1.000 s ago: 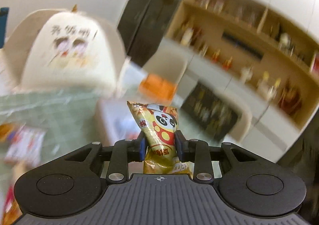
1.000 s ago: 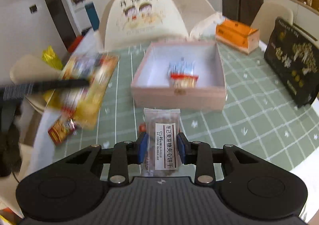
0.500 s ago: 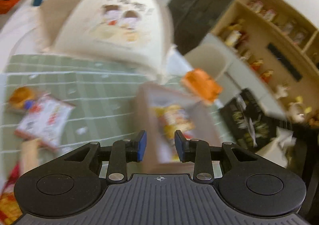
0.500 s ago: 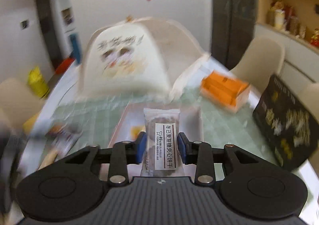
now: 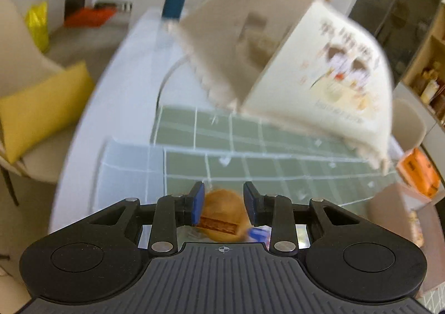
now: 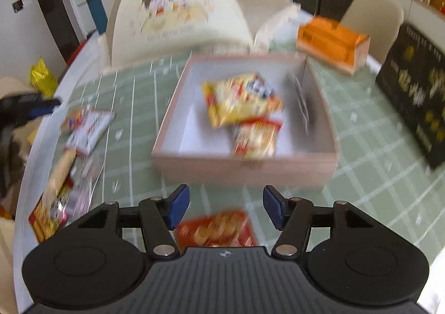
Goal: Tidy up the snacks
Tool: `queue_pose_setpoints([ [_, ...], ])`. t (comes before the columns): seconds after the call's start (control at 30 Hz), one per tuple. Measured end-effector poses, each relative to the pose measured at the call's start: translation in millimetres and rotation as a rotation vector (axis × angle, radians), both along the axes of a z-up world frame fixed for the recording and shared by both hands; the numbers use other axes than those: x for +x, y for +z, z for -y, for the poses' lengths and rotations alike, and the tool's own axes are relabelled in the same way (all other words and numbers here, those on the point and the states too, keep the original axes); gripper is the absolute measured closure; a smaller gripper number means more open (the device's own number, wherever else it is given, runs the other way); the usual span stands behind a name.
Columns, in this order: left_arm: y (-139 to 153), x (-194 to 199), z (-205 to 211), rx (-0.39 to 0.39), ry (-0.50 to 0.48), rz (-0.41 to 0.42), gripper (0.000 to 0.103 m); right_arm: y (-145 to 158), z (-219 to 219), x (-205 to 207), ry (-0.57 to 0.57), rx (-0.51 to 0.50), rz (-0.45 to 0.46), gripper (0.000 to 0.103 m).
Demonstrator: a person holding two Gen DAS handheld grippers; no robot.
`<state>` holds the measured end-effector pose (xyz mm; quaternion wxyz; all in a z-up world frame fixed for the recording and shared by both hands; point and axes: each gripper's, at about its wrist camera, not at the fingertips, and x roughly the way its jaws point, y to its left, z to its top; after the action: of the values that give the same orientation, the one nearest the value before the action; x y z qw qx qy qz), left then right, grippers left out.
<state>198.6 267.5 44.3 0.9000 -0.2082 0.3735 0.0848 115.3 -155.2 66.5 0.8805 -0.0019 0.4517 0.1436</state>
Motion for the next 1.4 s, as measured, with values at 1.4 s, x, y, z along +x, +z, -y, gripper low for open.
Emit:
queue_pose_setpoints([
  [1.4,-6,-228,83,-0.032,-0.392,-0.034,0.06,-44,-185,-13,0.311,-0.213,-0.028,0.032],
])
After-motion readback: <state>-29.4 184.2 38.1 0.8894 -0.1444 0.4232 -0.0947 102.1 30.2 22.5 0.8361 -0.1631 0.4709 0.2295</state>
